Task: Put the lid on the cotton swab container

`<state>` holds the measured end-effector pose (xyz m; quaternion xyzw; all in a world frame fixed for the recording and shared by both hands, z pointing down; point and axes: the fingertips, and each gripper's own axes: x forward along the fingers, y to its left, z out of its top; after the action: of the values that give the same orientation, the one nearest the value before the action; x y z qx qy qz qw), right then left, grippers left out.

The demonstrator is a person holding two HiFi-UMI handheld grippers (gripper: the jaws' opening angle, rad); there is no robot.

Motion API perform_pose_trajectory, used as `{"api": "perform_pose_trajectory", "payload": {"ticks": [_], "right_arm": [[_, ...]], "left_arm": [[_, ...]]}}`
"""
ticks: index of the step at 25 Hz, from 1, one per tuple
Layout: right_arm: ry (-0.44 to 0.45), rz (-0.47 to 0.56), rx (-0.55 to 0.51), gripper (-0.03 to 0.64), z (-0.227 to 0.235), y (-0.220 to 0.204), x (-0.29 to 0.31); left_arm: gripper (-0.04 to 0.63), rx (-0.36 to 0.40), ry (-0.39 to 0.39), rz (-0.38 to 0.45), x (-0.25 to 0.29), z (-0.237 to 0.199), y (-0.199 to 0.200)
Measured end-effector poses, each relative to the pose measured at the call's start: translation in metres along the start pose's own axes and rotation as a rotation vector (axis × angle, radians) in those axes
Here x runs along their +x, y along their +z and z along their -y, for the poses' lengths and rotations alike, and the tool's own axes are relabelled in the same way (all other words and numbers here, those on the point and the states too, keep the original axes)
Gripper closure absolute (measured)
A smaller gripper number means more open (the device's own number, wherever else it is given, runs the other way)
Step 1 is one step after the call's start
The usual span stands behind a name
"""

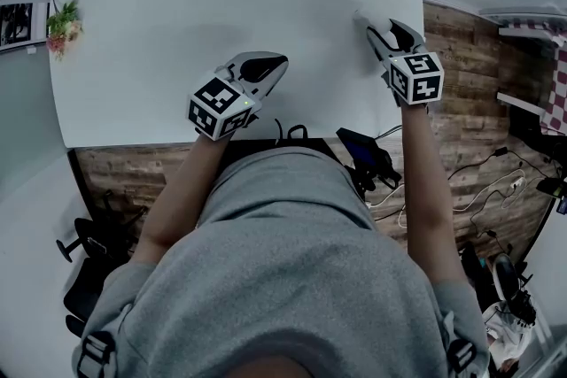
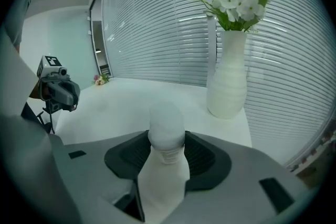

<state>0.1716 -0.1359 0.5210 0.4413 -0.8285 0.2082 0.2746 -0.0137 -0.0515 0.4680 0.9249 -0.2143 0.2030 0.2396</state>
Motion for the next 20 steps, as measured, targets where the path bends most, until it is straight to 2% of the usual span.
{"api": "perform_pose_trajectory", "payload": {"ticks": [20], "right_arm": [[-0.047,0.06,-0.057,0.403,0.01,0.02,-0.003]], "left_arm": [[0.589,0.013,0.017,0.024,-0.003,-0.001,0.003]]}}
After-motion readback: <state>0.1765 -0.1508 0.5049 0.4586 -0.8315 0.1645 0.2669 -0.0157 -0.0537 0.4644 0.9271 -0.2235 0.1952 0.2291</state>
